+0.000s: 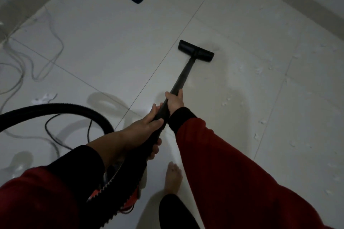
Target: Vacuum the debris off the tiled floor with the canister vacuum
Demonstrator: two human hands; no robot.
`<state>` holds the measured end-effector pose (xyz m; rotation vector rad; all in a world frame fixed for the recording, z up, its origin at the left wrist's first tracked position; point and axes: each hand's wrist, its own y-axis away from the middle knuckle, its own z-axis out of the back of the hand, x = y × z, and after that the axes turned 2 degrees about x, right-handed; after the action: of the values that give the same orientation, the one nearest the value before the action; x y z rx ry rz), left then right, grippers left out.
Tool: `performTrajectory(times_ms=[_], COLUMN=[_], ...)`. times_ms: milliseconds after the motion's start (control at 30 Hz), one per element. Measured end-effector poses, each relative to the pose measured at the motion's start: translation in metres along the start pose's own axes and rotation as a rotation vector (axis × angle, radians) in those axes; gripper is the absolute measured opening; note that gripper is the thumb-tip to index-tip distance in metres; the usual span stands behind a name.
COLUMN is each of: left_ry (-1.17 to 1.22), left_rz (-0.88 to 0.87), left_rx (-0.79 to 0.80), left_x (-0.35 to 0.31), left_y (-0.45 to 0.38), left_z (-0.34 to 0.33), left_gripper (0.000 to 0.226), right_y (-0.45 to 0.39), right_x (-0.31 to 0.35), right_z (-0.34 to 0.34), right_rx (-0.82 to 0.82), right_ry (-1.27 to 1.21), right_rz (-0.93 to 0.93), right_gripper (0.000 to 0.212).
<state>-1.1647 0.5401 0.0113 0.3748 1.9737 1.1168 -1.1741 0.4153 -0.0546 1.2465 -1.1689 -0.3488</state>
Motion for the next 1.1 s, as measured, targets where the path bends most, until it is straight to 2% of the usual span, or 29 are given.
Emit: performTrajectory(times_ms=[300, 600, 800, 900, 1100], left_ry=[0.008, -0.033, -0.086, -0.101, -0.067], left_rz=[0.038, 0.023, 0.032, 0.031, 0.025], left_rx=[0.018, 0.032, 0.066, 0.056, 0.079], left_x=[-0.096, -0.189, -0.279, -0.327, -0.406], left_y=[-0.07, -0.143, -0.199, -0.218, -0.268], left_z=[-0.017, -0.024, -0.004, -0.003, -0.011], left_gripper=[0.051, 0.052, 0.047, 0.037, 0.057], right_y=[-0.046, -0.115, -0.161, -0.176, -0.218], right_x=[0.092, 0.187, 0.264, 0.302, 0.388], right_z=[0.013, 0.021, 0.004, -0.009, -0.004], right_rx=[0.031, 0.006, 0.043, 0.006, -0.039], right_ry=[-0.173, -0.191, -0.356, -0.383, -0.353], right_rz=[-0.014, 0.039, 0.06, 0.074, 0.076], right_gripper=[0.063, 0.061, 0.062, 0.062, 0.057])
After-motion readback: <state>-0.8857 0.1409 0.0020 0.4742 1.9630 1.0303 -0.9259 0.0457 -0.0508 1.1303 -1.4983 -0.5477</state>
